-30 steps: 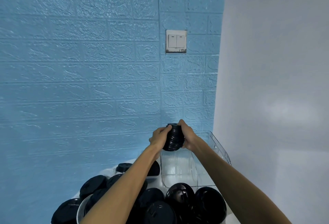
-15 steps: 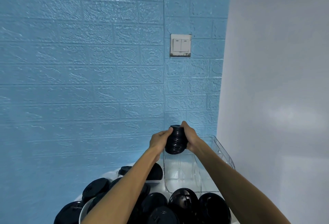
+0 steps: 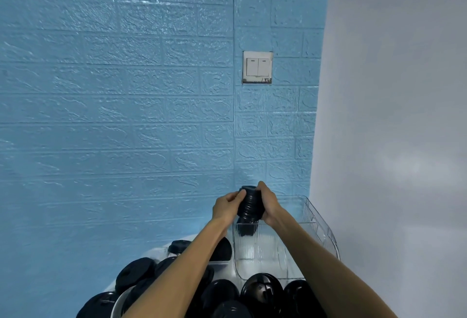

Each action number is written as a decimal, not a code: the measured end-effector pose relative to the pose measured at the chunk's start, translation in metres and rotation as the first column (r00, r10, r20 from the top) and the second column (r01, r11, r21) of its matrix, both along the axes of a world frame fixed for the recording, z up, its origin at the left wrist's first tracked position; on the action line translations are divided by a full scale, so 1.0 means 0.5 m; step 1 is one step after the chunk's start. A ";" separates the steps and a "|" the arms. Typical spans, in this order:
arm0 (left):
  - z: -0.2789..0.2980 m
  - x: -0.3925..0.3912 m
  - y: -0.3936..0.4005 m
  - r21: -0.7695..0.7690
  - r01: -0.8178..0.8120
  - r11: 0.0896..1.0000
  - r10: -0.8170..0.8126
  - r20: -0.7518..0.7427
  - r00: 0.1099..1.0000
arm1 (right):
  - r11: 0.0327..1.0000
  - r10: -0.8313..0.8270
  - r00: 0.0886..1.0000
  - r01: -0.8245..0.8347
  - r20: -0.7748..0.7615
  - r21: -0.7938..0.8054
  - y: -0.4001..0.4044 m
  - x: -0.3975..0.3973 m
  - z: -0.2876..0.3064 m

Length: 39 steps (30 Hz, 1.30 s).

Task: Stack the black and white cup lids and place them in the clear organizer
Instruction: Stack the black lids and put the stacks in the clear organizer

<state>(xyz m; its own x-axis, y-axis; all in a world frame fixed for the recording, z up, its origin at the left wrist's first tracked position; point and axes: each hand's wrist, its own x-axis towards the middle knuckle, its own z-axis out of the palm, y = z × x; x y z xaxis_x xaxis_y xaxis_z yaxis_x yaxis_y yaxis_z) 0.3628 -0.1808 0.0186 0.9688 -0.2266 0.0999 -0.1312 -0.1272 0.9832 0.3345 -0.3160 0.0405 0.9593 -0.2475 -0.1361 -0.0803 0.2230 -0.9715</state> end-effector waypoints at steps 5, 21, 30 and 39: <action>-0.013 -0.005 0.002 0.115 -0.028 0.993 0.021 0.064 0.998 | 0.997 0.027 0.999 -0.030 -0.043 -0.066 -0.008 0.004 -0.006; -0.025 0.009 0.006 0.479 -0.048 0.876 0.001 0.099 0.995 | 0.902 0.056 0.976 -0.139 -0.208 -0.408 -0.017 0.002 0.014; -0.003 -0.008 0.009 0.762 -0.049 0.645 -0.100 0.147 0.984 | 0.537 0.051 0.926 -0.341 -0.373 -0.771 0.000 0.012 0.040; -0.001 -0.007 0.007 0.794 0.030 0.608 -0.140 0.070 0.988 | 0.089 -0.079 0.940 -0.325 -0.332 -0.941 0.022 0.031 0.003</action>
